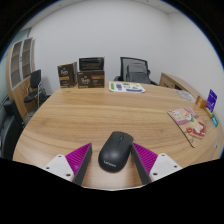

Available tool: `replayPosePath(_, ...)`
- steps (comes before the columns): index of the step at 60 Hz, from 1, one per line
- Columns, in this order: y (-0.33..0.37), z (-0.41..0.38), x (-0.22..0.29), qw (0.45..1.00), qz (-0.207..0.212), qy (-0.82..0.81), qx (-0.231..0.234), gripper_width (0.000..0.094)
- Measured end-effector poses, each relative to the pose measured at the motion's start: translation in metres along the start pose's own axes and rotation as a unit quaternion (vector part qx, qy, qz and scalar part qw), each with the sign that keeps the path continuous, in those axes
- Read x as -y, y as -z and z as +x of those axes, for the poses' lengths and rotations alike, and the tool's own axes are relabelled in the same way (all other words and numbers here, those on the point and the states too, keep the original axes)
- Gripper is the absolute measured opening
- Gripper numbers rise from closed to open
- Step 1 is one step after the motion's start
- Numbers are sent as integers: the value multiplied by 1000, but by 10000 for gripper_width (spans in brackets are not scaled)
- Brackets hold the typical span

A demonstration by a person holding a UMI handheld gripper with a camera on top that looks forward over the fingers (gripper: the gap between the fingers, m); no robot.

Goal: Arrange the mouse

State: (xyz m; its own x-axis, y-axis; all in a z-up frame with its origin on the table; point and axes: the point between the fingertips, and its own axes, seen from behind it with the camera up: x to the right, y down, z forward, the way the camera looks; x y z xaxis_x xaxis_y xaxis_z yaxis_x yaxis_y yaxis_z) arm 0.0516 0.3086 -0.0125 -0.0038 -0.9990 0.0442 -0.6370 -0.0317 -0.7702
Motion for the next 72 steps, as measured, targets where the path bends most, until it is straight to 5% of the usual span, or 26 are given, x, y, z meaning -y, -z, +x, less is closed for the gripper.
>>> replayPosePath(8,-4,0,3,1000,3,4,3,591)
replayPosePath(26,-3,0,1,1000,-18,-1,22,397)
replayPosePath(55,33,20,28,999,4,5,40,387)
replayPosePath(72,64,178,131,998,63,-16,-15,387)
